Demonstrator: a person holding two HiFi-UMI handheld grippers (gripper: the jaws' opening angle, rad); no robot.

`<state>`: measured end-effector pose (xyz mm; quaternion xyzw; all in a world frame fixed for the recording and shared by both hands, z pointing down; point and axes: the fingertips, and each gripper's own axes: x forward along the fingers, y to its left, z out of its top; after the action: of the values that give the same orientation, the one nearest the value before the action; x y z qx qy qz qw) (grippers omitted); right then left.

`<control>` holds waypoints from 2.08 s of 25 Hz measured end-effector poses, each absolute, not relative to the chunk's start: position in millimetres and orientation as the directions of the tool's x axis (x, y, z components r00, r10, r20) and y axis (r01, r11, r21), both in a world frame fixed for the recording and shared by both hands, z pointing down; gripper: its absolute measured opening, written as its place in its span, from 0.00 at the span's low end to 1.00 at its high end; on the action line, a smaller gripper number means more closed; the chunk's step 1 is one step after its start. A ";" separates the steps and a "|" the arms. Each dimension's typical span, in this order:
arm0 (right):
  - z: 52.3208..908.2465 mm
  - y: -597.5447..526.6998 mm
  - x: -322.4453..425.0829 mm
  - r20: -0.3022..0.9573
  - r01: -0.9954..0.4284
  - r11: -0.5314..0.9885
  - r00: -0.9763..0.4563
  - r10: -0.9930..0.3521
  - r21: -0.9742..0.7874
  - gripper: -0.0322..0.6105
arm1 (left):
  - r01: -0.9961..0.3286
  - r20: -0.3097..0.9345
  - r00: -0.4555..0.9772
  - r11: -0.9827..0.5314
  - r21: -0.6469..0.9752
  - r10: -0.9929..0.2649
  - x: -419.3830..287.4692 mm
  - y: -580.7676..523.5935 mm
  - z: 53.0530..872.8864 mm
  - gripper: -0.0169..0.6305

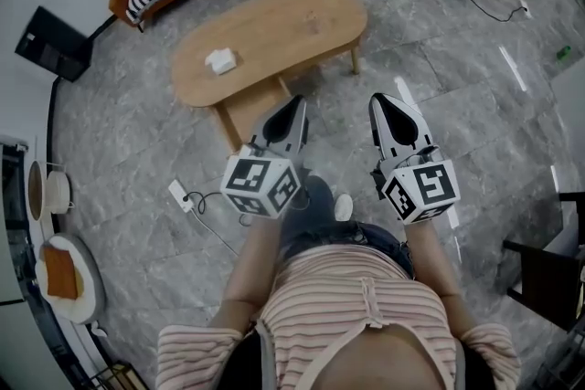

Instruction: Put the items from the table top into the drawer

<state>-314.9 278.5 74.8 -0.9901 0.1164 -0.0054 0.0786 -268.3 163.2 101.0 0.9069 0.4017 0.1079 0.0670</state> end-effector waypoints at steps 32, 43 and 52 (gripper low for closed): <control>137.0 283.1 -58.8 0.160 -0.219 -0.962 0.956 -0.245 -0.164 0.06 | 0.660 0.294 0.598 -0.666 0.347 0.746 -11.4 169.9 181.2 0.05; 157.5 277.8 -4.7 0.247 -0.206 -0.962 0.937 -0.247 -0.178 0.06 | 0.658 0.374 0.550 -0.664 0.357 0.746 46.7 176.6 213.2 0.05; 187.0 308.2 52.8 0.305 -0.197 -0.962 0.920 -0.248 -0.187 0.06 | 0.619 0.490 0.520 -0.704 0.349 0.700 109.4 206.6 263.1 0.05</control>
<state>52.8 308.2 187.0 -0.9767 0.1138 -0.1649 0.0766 109.4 206.6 263.1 0.8693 0.3793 0.3102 0.0655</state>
